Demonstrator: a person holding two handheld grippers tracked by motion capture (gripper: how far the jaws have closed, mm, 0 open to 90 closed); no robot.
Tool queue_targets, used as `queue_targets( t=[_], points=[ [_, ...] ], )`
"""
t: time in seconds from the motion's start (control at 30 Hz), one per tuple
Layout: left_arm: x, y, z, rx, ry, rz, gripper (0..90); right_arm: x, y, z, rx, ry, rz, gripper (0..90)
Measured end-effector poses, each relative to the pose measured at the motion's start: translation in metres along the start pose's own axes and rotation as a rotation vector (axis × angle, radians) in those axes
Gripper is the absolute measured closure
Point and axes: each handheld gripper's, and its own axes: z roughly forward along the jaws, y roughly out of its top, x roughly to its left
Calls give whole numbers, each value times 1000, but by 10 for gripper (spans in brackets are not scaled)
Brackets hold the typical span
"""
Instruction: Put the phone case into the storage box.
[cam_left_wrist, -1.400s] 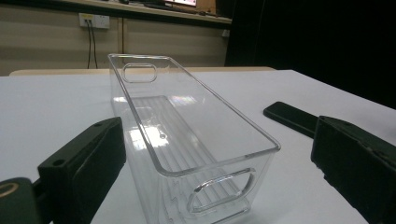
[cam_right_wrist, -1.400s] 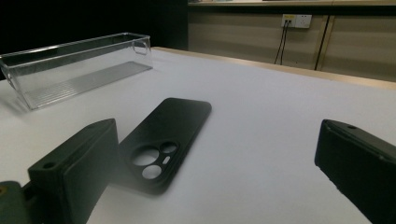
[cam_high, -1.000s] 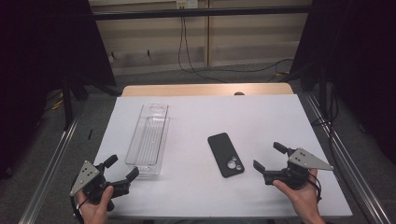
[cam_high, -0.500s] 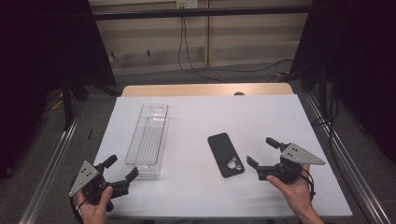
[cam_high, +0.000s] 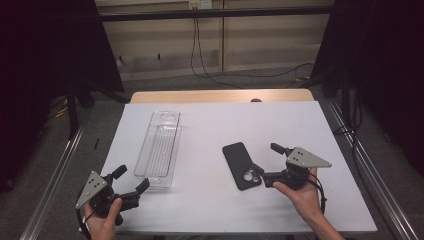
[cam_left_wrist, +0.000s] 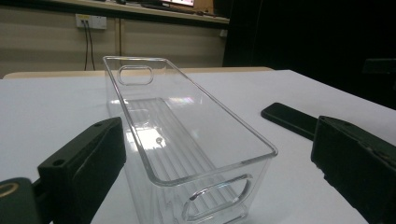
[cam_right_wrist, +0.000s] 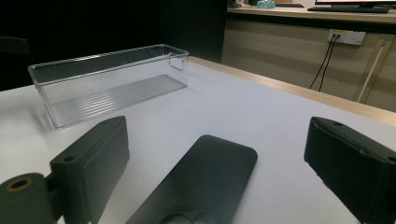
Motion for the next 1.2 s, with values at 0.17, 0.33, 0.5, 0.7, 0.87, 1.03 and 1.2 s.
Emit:
queue_targets(
  t=[0.17,0.33,0.5,0.7,0.87,1.03,1.2],
  points=[
    [-1,0,1,3,-4,3,32,1,3,7,-8,13,-2,80],
    [-1,0,1,-1,-6,0,31,-1,7,15,-7,24,-12,103],
    [-1,0,1,-2,-5,-2,30,-5,11,25,-3,46,-14,148],
    [0,0,1,-4,-4,-4,30,-11,15,36,-1,45,-12,186],
    [2,0,2,-3,-3,-5,30,-16,19,43,-5,52,-10,244],
    [2,0,3,-2,-3,-2,30,-18,21,51,-5,55,-8,286],
    [2,0,2,-1,-4,2,30,-20,19,58,-1,69,-1,361]
  ],
)
